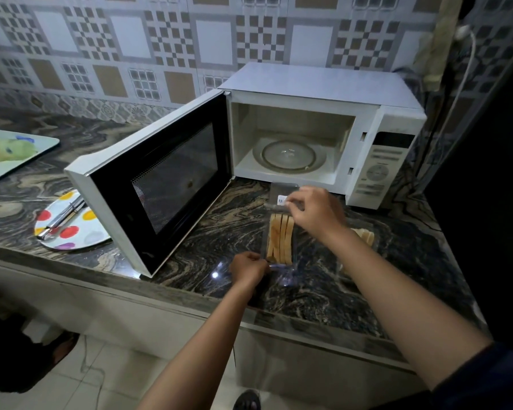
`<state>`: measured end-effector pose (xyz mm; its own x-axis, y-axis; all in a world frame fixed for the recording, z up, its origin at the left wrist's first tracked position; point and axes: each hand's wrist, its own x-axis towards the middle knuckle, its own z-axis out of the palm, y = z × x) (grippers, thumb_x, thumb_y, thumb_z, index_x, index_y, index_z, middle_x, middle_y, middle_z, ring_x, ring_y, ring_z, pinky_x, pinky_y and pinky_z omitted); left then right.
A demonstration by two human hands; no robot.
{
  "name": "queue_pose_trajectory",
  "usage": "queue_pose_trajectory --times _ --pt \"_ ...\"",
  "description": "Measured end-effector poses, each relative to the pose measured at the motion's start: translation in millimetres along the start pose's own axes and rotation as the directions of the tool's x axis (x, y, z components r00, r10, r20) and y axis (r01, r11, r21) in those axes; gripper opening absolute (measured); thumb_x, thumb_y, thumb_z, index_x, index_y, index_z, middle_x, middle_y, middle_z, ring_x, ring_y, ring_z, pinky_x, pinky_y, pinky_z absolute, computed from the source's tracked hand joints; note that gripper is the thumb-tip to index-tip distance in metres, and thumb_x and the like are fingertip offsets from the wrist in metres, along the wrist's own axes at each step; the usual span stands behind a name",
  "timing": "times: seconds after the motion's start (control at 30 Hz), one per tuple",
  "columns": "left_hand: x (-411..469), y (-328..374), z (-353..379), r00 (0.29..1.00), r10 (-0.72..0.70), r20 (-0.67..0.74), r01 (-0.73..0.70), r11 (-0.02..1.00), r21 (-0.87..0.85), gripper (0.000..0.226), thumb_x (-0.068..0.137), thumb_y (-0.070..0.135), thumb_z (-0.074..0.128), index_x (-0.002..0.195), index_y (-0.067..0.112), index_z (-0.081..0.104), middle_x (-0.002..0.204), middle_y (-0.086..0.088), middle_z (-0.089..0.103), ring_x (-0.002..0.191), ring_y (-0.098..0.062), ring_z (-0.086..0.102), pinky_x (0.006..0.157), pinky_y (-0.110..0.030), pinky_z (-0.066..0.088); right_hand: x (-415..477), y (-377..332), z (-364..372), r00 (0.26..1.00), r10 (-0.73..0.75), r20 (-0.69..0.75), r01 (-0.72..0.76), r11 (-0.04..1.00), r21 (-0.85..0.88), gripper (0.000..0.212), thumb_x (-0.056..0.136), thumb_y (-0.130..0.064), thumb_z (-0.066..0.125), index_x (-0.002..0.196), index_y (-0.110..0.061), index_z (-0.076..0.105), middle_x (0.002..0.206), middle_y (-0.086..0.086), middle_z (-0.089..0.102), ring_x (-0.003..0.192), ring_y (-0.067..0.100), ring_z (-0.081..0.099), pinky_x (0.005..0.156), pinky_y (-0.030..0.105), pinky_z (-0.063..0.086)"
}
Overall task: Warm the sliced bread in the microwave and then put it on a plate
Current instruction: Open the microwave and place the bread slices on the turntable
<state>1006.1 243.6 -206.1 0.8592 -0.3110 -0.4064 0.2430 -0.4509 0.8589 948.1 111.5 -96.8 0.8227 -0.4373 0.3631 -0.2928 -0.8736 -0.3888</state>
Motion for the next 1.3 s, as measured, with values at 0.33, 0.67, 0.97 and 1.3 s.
queue_pose_trajectory --times 0.33,0.67,0.97,1.3 --pt "9.2 4.1 -2.0 0.985 -0.096 0.143 0.129 0.962 -0.24 0.019 0.085 -0.005 0.059 0.069 0.004 0.058 0.079 -0.012 0.061 0.068 -0.016 0.062 0.063 -0.024 0.058 -4.1 3.6 29.7 0.973 0.164 -0.162 -0.139 0.978 0.158 0.011 0.091 -0.017 0.055 0.088 -0.006 0.052 0.074 0.007 0.057 0.063 0.023 0.056 0.05 0.029 0.044" --pt "11.7 1.7 -2.3 0.964 -0.126 0.233 0.207 0.906 -0.369 0.019 0.086 -0.012 0.05 0.073 0.0 0.056 0.079 -0.016 0.058 0.079 -0.025 0.061 0.053 -0.017 0.056 -3.4 -2.0 91.2 0.752 0.571 0.329 -0.648 0.732 0.21 0.044 0.079 -0.037 0.071 0.108 -0.005 0.063 0.108 0.01 0.066 0.101 0.025 0.062 0.079 0.022 0.045" --pt "2.5 -4.7 7.3 0.939 -0.105 0.327 0.271 0.811 -0.519 0.022 0.087 -0.016 0.043 0.1 -0.007 0.057 0.079 -0.012 0.059 0.067 -0.014 0.063 0.058 -0.014 0.056 -17.5 -11.0 117.7 0.705 0.687 0.173 -0.708 0.695 0.125 0.066 0.071 -0.045 0.074 0.125 -0.013 0.054 0.126 0.011 0.056 0.112 0.029 0.056 0.089 0.033 0.048" --pt "-6.2 4.3 12.6 0.944 -0.131 0.304 0.285 0.789 -0.544 0.035 0.085 -0.023 0.039 0.067 0.002 0.057 0.071 -0.011 0.057 0.068 -0.016 0.056 0.051 -0.012 0.053 -12.8 -8.6 104.6 0.68 0.721 0.131 -0.733 0.666 0.138 0.034 0.081 -0.035 0.066 0.103 -0.01 0.065 0.111 0.012 0.066 0.103 0.031 0.062 0.083 0.03 0.048"
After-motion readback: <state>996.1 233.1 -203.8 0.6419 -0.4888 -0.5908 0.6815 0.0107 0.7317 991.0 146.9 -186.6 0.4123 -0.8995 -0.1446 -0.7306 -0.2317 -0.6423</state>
